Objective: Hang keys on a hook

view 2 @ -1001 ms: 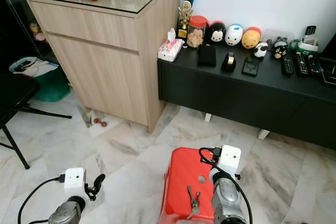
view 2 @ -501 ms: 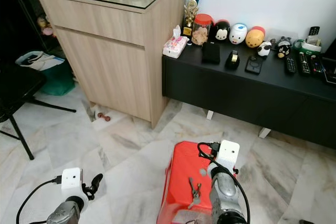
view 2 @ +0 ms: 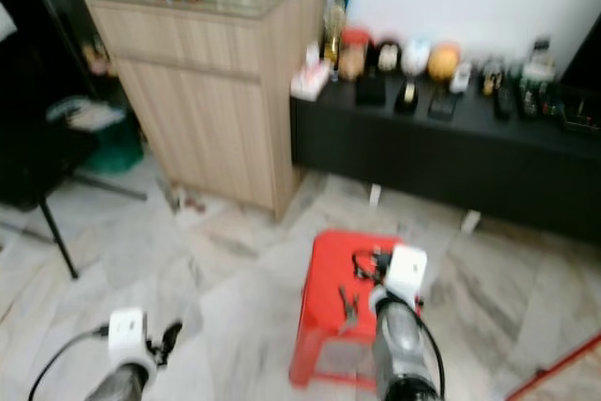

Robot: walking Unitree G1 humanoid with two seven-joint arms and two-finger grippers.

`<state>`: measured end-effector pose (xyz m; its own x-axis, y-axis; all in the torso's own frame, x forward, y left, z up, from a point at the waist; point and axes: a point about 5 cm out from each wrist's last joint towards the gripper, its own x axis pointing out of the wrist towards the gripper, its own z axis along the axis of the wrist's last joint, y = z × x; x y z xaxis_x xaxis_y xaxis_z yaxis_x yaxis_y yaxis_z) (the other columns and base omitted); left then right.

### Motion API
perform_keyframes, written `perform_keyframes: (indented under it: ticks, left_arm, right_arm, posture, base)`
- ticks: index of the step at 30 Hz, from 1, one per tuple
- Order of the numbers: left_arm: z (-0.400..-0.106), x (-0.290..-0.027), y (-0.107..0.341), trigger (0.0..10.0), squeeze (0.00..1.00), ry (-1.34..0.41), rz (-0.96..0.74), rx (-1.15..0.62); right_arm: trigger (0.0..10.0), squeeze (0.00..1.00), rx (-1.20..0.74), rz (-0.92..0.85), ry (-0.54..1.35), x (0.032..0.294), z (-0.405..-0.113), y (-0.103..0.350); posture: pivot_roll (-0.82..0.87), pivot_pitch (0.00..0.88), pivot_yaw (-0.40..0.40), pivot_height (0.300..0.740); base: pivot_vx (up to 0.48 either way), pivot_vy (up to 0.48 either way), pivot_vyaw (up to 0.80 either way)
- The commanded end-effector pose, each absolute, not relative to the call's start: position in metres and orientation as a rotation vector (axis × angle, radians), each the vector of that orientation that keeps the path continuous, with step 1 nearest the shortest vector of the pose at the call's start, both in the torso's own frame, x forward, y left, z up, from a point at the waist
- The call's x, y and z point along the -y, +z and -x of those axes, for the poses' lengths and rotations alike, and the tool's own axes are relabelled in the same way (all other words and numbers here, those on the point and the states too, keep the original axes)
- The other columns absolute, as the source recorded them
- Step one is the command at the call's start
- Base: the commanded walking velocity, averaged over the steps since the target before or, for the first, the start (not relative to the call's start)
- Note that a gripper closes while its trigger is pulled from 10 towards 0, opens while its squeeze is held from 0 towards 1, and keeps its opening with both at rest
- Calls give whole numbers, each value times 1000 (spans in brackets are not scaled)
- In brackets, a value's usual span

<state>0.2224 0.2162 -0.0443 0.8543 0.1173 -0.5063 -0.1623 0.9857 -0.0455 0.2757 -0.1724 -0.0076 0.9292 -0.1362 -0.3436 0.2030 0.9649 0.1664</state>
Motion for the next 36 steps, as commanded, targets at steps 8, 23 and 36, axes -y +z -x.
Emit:
perform_keyframes:
  ticks: [8, 23, 36]
  left_arm:
    - [-224, -218, -43, 10000, 0, 153, 91, -515]
    - [-223, -218, -43, 10000, 0, 162, 93, -521]
    - [-225, -218, -41, 10000, 0, 163, 105, -499]
  right_arm:
    - [10000, 0, -322, -204, -182, 175, -280, -4]
    - [10000, 0, -321, -202, -203, 182, -281, -2]
    - [10000, 0, -328, -196, -202, 182, -281, -3]
  posture:
    - [-9, 0, -41, 740]
    - [-11, 16, -45, 740]
    - [-16, 43, -43, 740]
  base:
    - [-194, 0, 0]
    - [0, 0, -86]
    - [0, 0, -782]
